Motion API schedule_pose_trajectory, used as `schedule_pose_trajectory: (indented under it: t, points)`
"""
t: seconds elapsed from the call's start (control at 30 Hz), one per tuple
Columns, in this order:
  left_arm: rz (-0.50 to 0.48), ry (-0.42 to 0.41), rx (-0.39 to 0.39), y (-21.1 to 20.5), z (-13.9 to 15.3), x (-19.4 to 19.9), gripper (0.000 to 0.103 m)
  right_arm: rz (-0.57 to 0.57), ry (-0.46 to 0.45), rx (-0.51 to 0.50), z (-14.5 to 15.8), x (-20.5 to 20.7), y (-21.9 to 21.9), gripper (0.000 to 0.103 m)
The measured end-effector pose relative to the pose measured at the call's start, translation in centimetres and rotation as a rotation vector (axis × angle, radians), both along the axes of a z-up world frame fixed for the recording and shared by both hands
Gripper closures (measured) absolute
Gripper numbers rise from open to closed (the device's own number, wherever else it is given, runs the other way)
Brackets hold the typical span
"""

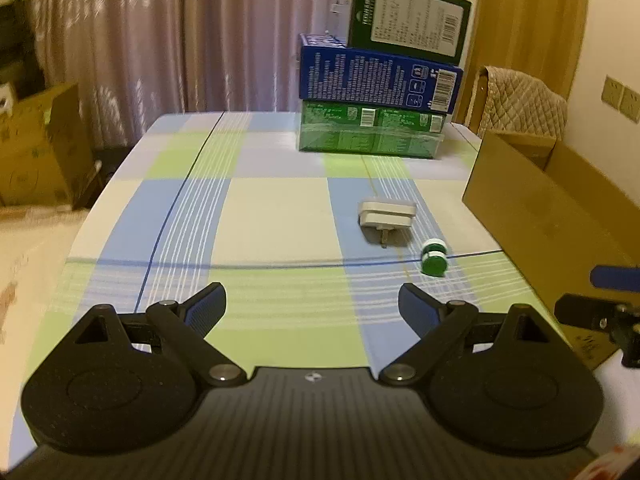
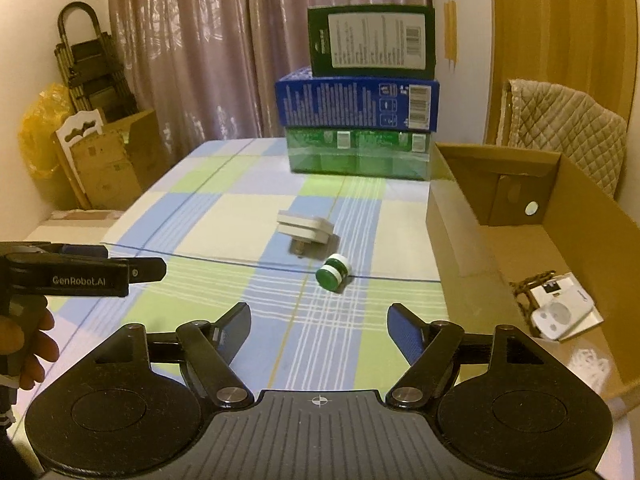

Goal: Organize rigid objects
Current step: 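Withdraw both tools from the box toward the plug adapter and green roll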

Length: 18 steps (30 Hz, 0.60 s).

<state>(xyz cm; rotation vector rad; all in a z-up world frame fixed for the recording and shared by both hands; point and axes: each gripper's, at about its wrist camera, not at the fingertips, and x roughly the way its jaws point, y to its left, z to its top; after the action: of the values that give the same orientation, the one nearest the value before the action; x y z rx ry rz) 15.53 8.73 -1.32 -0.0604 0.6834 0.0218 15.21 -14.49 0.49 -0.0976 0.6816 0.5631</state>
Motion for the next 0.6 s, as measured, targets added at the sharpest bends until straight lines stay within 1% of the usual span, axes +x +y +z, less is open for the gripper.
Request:
schedule_pose_trajectory:
  t: [0.17,0.33,0.5,0.57,0.6]
  points:
    - [-0.013,-0.030,-0.002,0.1,-2.1,2.5,0.012,-0.007,0.013,0.008,-2.3,2.4,1.1,0.031]
    - [-0.043,-0.046,-0.002,0.2,-3.9,4.7,0.012,-0.005,0.001,0.002,-4.7,4.8,2.2,0.031]
    - [-0.071,-0.057,-0.003,0.2,-4.7,7.0,0.012,-0.031,0.000,0.016,-6.8,7.2,3.4,0.031]
    - [-0.090,-0.053,-0.023,0.3,-4.8,8.1,0.012,-0.041,-0.003,0.019,-7.4,8.1,3.9,0.033]
    - [-0.090,-0.055,-0.032,0.4,-4.7,8.6,0.012,-0.047,-0.003,0.021,-7.7,8.4,4.2,0.035]
